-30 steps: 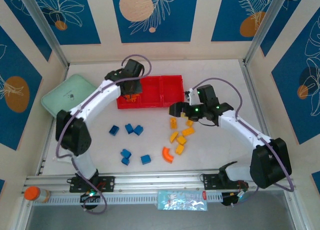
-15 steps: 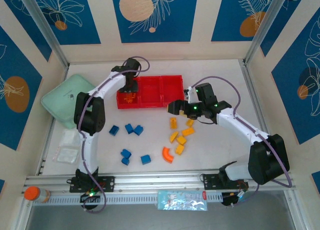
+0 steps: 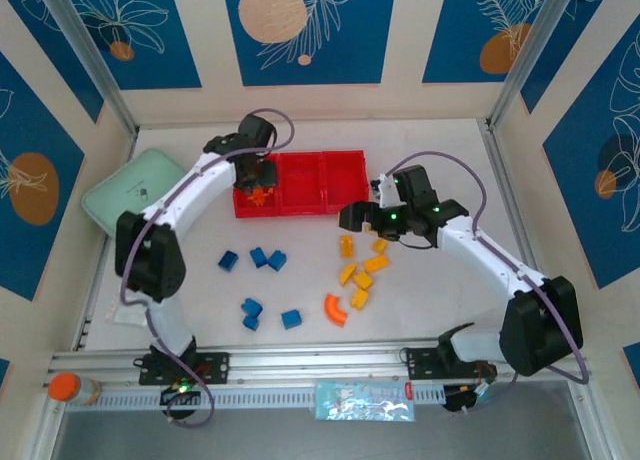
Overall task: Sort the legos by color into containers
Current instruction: Pick up the lego from the middle-left of the table.
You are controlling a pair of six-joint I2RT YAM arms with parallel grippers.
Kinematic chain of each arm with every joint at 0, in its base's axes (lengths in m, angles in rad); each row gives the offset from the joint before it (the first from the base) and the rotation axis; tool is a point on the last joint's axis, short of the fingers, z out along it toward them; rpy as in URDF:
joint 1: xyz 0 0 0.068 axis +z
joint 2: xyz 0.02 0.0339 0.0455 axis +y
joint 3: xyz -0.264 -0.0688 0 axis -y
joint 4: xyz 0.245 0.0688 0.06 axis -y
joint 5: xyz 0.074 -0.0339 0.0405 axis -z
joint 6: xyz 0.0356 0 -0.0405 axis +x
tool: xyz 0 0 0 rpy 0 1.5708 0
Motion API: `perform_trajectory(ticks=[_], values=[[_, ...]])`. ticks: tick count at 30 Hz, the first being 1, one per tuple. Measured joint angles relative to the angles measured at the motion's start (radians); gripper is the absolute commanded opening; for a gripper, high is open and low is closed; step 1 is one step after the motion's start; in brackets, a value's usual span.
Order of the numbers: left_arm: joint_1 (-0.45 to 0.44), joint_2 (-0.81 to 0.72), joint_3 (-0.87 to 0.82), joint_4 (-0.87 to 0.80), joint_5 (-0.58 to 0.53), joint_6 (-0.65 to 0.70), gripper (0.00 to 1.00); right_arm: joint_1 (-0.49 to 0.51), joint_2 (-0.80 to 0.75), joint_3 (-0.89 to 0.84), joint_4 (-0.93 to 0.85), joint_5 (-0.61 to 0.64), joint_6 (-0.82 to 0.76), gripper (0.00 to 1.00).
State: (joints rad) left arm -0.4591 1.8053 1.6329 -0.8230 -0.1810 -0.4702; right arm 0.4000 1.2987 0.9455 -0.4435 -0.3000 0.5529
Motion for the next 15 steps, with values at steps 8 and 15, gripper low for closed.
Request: perform_trajectory(ticks=[8,15], values=[[-0.205,-0.179,-0.213,0.004,0.061,-0.133,0.6,0.007,-0.054,-0.072,-0.041,0.005,0.003,0.99],[-0.391,-0.217,-0.349,0.026,0.114,-0.309,0.66,0.013,-0.108,-0.174,-0.055,0.004,0.024,0.99]])
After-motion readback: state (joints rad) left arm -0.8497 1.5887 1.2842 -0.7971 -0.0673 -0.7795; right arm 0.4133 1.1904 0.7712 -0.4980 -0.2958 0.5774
